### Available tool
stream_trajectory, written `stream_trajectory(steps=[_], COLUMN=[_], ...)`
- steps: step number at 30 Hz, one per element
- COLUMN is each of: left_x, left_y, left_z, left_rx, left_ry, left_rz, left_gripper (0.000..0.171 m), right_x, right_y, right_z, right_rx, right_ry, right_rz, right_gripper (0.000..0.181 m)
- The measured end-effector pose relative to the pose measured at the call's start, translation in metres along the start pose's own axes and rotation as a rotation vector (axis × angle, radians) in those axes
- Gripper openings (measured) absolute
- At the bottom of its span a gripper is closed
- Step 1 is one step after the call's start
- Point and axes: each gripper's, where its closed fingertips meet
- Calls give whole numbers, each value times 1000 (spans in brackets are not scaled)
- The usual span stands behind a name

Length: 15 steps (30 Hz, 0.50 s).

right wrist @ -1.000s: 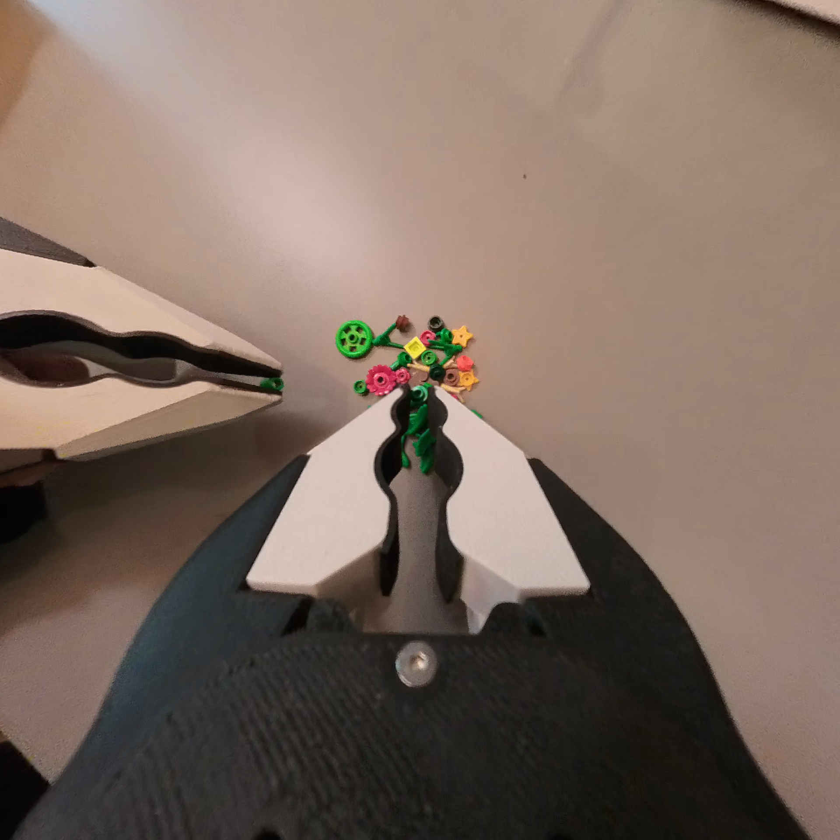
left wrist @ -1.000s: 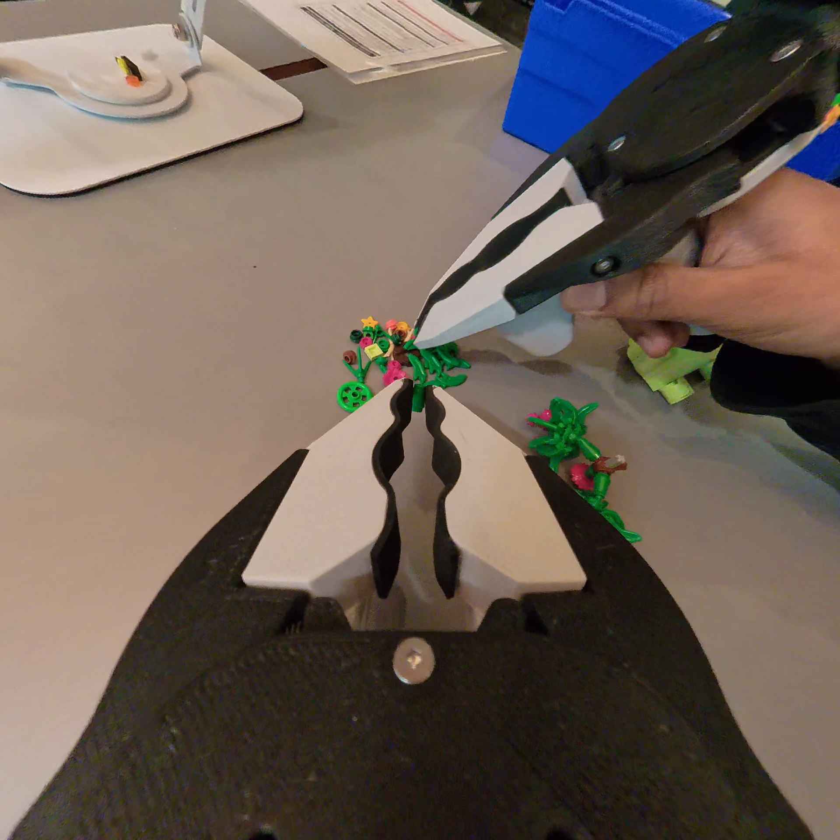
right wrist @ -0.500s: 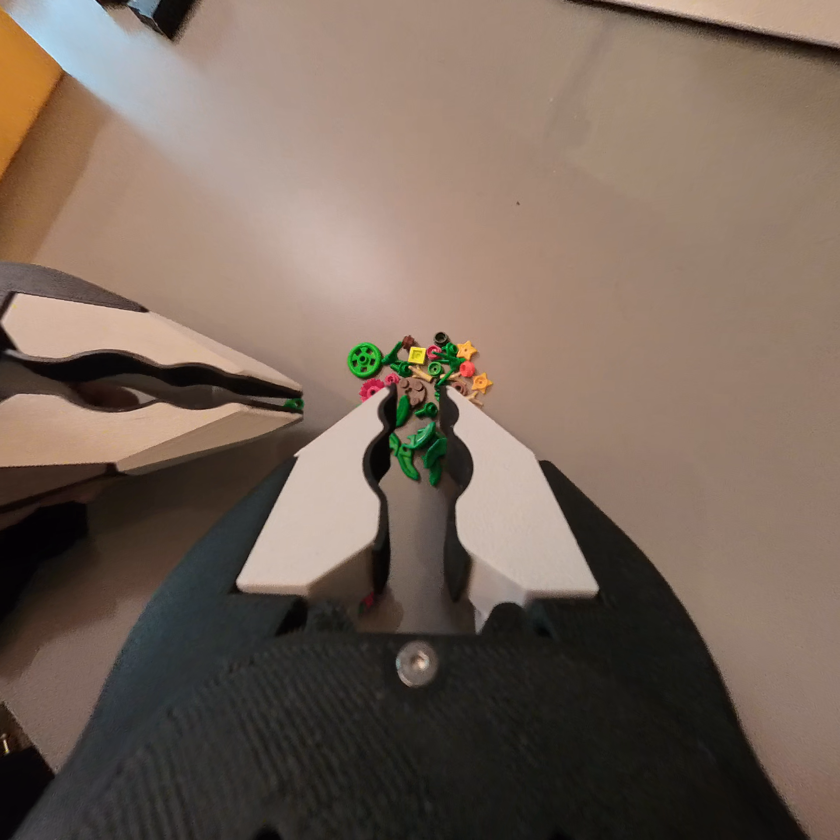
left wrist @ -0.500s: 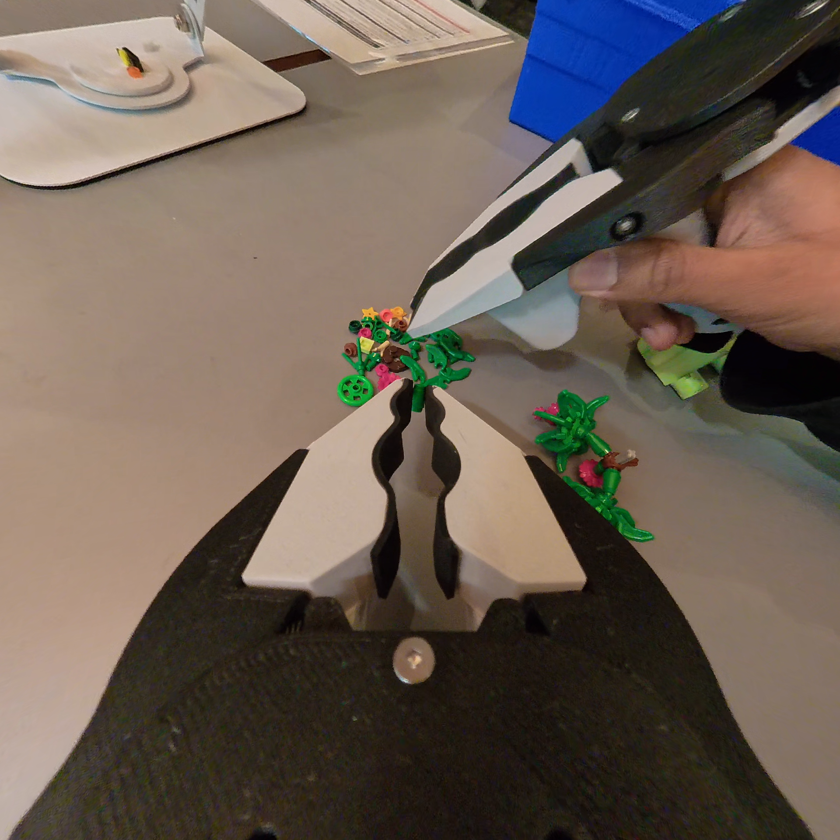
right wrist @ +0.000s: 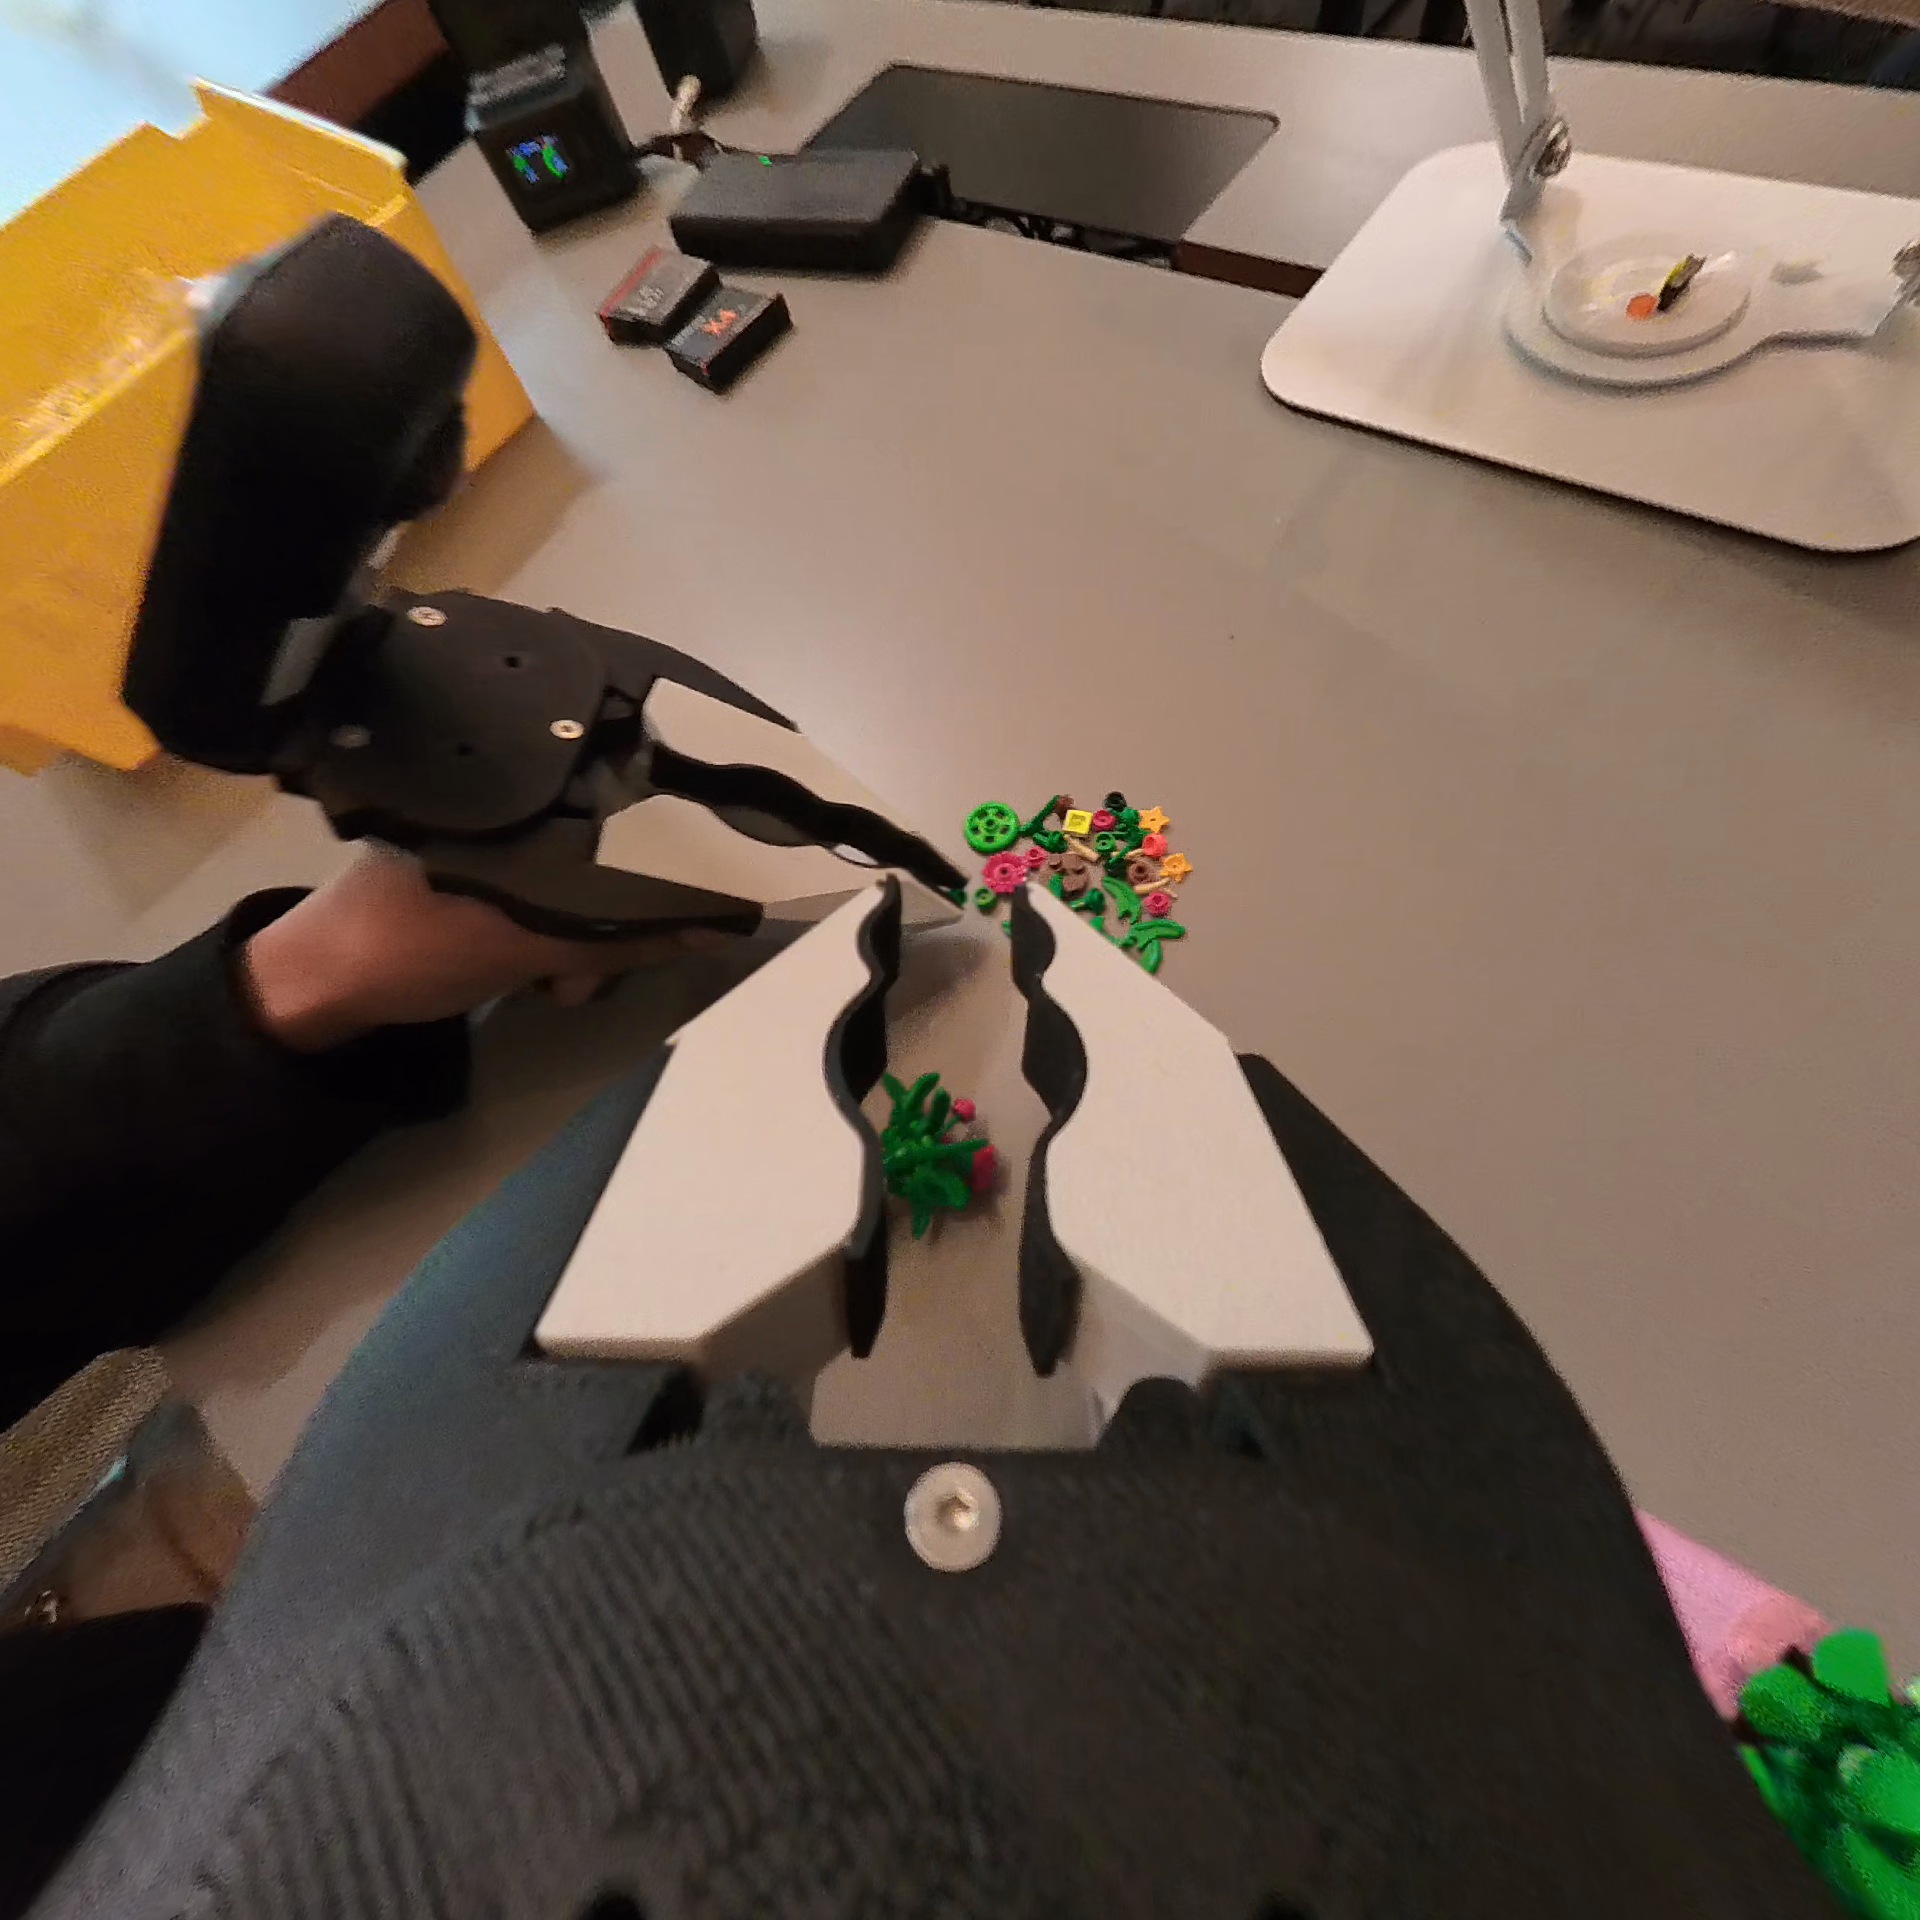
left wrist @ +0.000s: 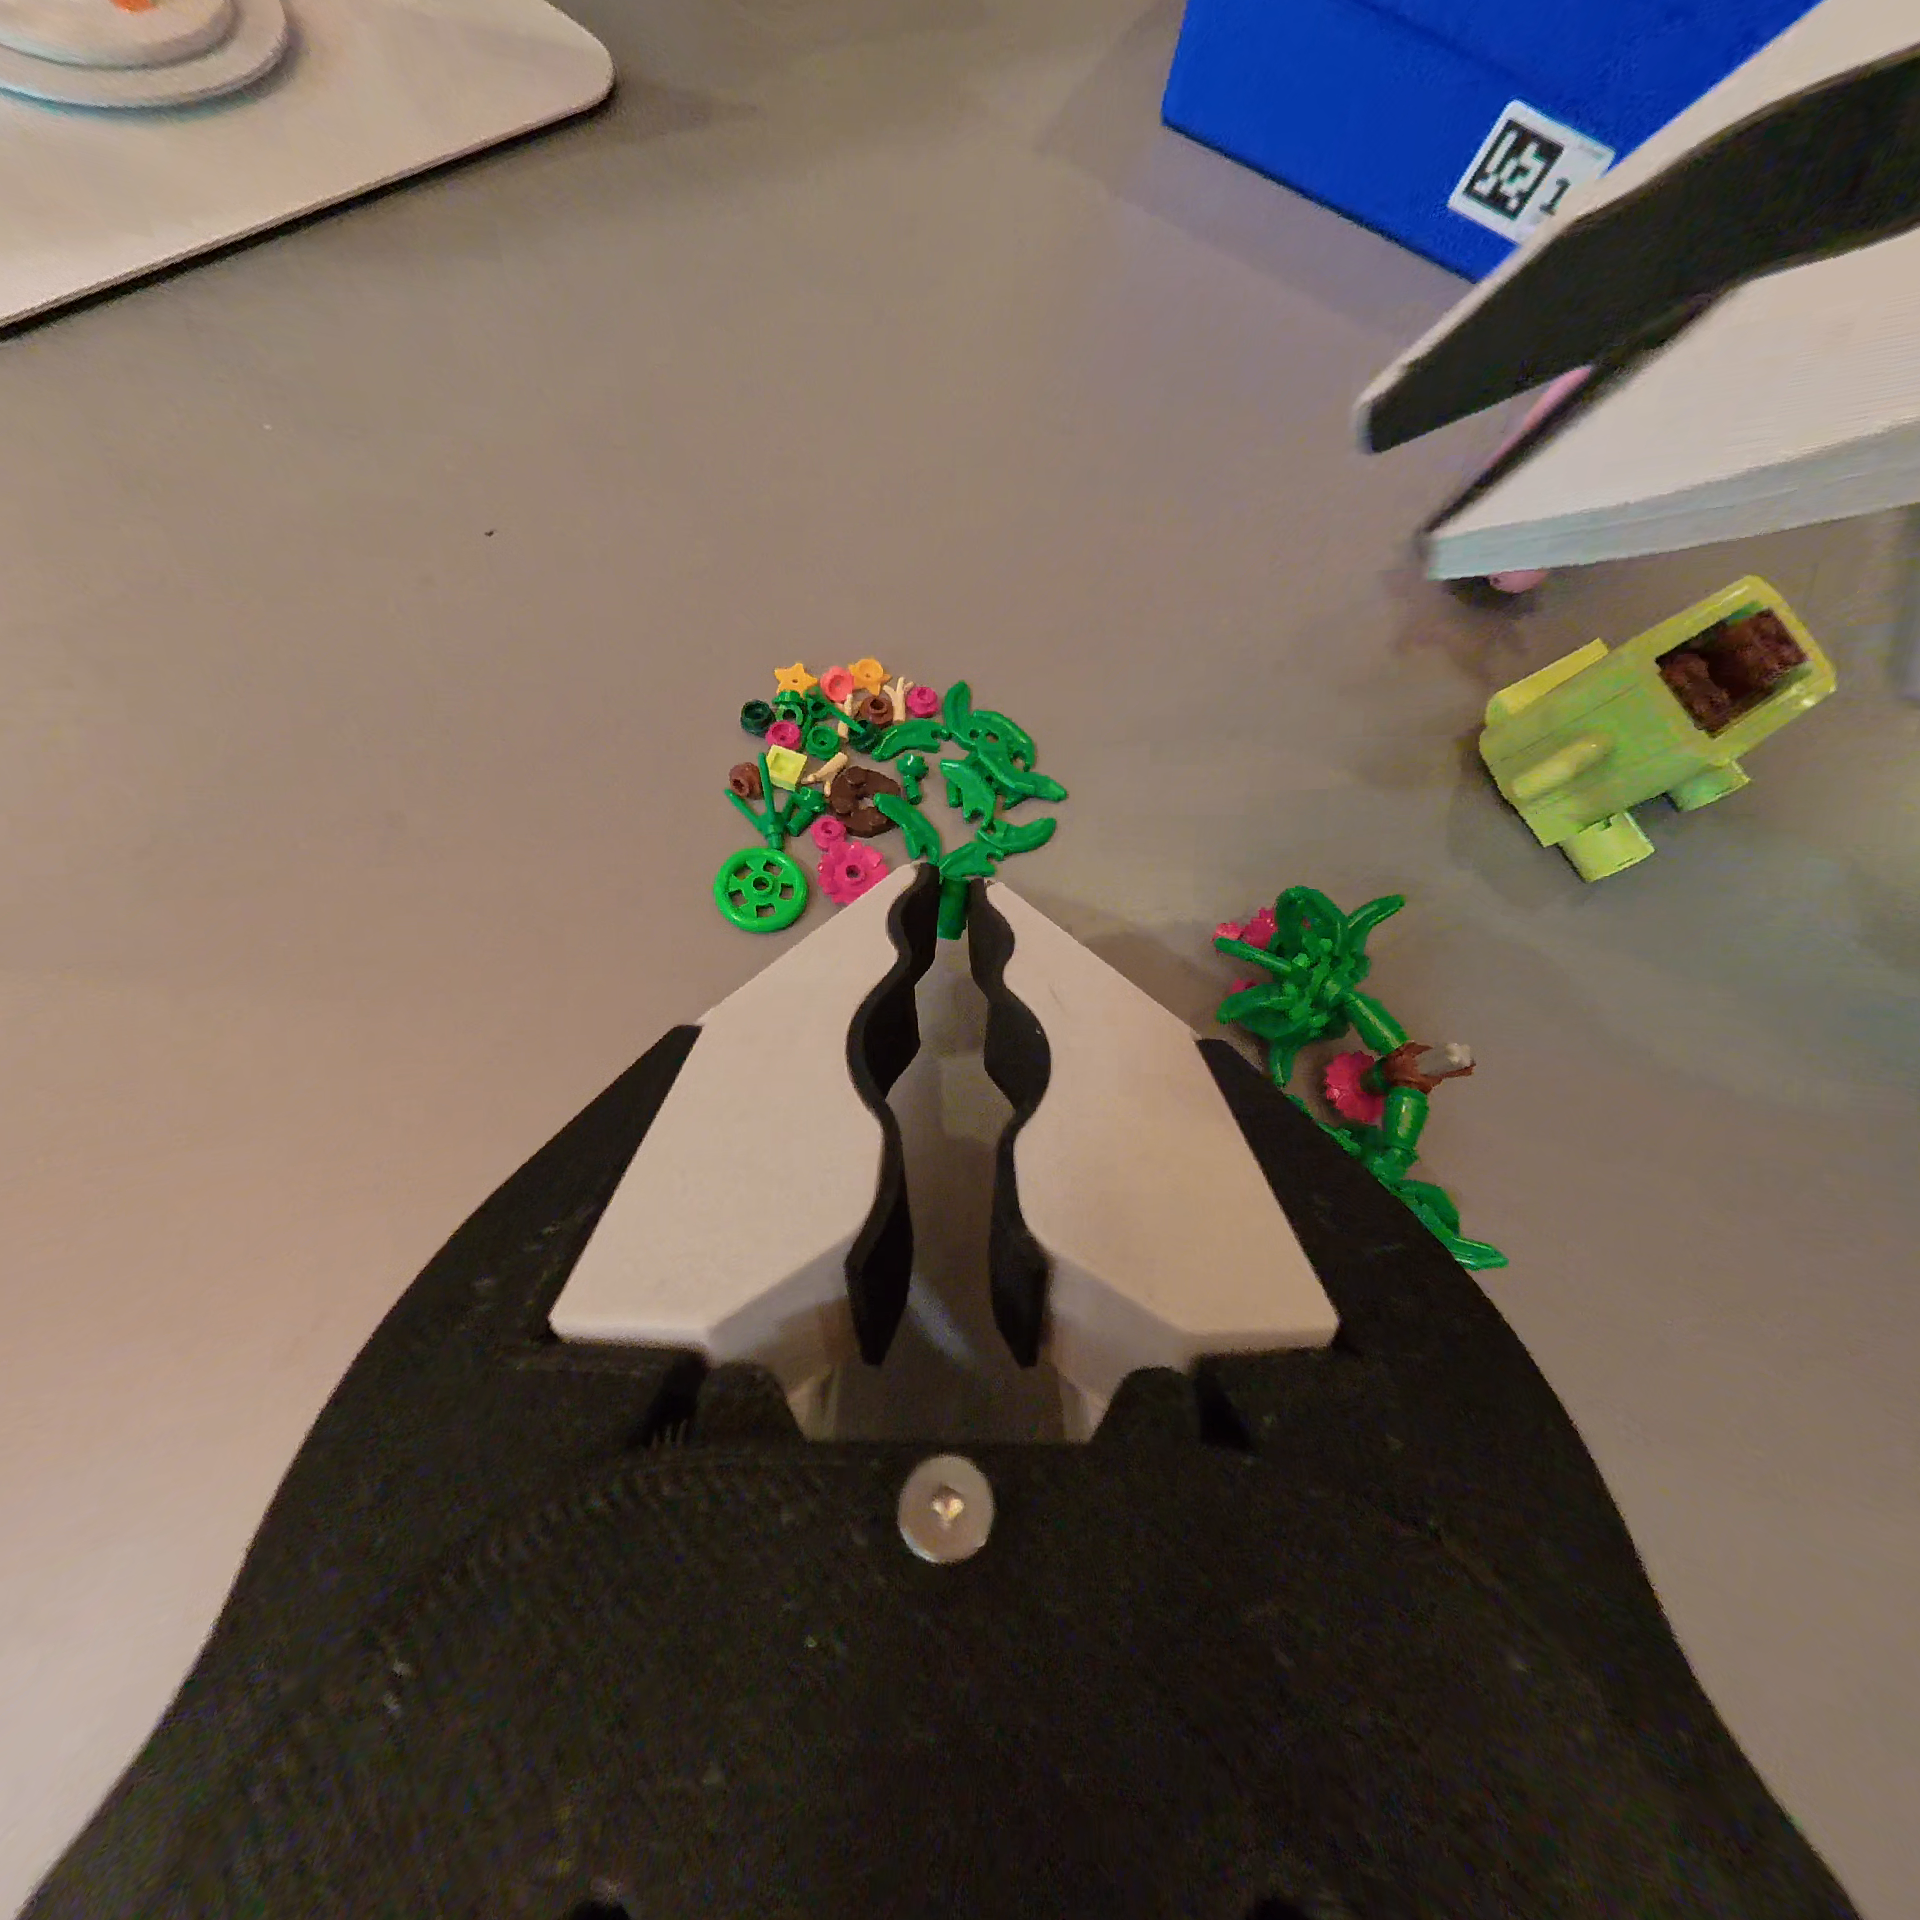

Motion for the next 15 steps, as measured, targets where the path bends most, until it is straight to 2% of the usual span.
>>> stream_trajectory(steps=[7,10,15], left_x=[-3,6,5], left_y=[-4,6,24], left_z=[0,-4,-1], left_rx=[6,66,92], left_ry=[-3,-18,47], left_rz=[-29,58,137], left_gripper=[2,21,27], right_x=[-11,-20,-34], right_y=[28,41,64], right_z=[-27,-32,-44], right_rx=[57,67,106], right_ry=[12,-9,-4], right_rz=[73,87,141], right_gripper=[20,19,19])
Point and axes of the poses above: each gripper's, where its closed fingertips meet, y back along the fingers, x out of its top, z = x × y across the jaws, and after that the axes turned 1 degree about x, right-handed
